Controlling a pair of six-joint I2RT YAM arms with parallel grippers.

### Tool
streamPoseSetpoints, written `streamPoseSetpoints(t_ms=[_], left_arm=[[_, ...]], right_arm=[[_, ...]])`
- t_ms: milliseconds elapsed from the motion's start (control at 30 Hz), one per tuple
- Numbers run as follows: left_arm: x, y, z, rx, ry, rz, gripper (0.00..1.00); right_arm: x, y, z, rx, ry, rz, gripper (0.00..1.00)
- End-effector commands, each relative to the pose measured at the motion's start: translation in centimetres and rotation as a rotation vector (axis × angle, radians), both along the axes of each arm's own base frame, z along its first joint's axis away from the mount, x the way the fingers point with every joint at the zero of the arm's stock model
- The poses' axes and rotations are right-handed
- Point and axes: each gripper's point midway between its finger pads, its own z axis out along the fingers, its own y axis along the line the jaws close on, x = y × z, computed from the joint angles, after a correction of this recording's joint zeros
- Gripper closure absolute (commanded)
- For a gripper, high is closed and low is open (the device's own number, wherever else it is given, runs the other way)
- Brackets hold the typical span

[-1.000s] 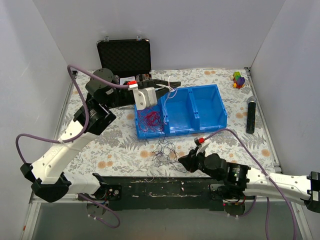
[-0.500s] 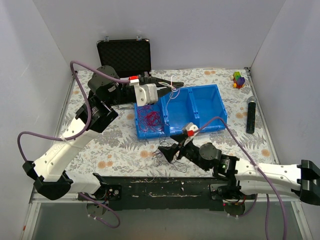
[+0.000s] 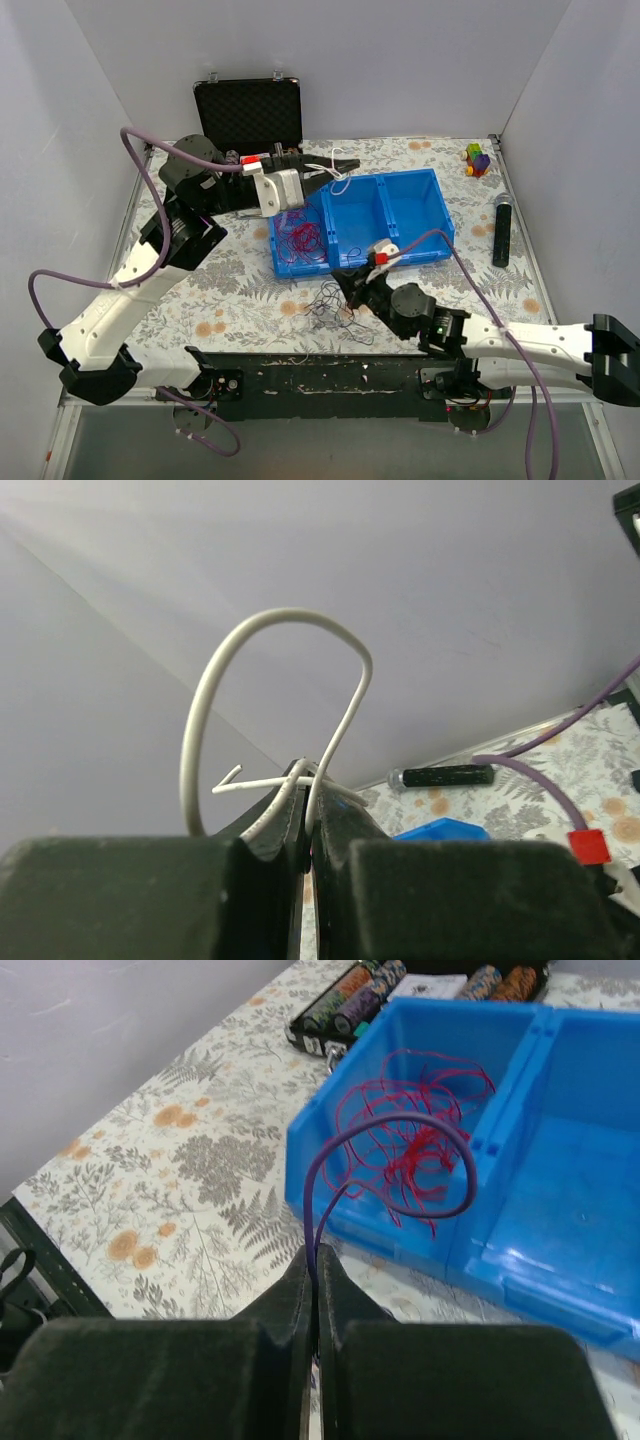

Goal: Untangle the cables

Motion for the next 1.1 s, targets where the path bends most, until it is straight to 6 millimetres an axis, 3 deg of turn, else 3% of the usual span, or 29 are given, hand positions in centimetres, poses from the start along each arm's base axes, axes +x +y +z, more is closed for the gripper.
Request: streamPoseSetpoints(t_ms=[0,33,100,167,267,467,533,700,867,1067], left_arm=[[0.6,2.0,3.9,-0.138,-0.132,0.121,1.0],[1.0,2.1,4.3,-0.166,-0.156,0.144,1.0],[1.8,1.7,4.6,-0.177,-0.16,0.161,1.0],[2.1,1.0,4.6,-0.17,-0.135,0.141,1.0],[2.1,-0.7,2.7,-0.132,-0.07,0.066,1.0],[5.7,-4.6,-4.4,-0.071,0.123,0.061,1.0],[7.7,-6.0,-7.4,-0.047,0.16,0.093,1.0],[12.5,-8.5,-12.8,-0.025,0.264,0.153,1.0],[16.6,-9.5,-18.7,0.035,0.335,0.216,1.0],[20.0,-10.0,-26.2,0.138,0.394,0.304,1.0]], right_arm=[[-1.0,-3.7,-4.5,0.027,0.149,-0.056,0.99],[-1.3,-4.8,-6.4,0.004,0.19,-0.077,0.99],[-1.8,-6.5,-8.4,0.011,0.255,-0.104,0.99],[-2.4,-7.6,-9.4,0.034,0.294,-0.112,0.99],[-2.5,-9.0,-9.2,0.064,0.303,-0.133,0.99],[-2.0,-11.8,-7.3,0.077,0.279,-0.21,0.99],[-2.0,-12.5,-6.1,0.105,0.27,-0.218,0.99],[-2.2,-13.6,-4.4,0.136,0.251,-0.221,0.99],[-2.1,-14.2,-3.4,0.147,0.237,-0.227,0.99],[-2.1,-14.3,-2.4,0.151,0.218,-0.225,0.99]])
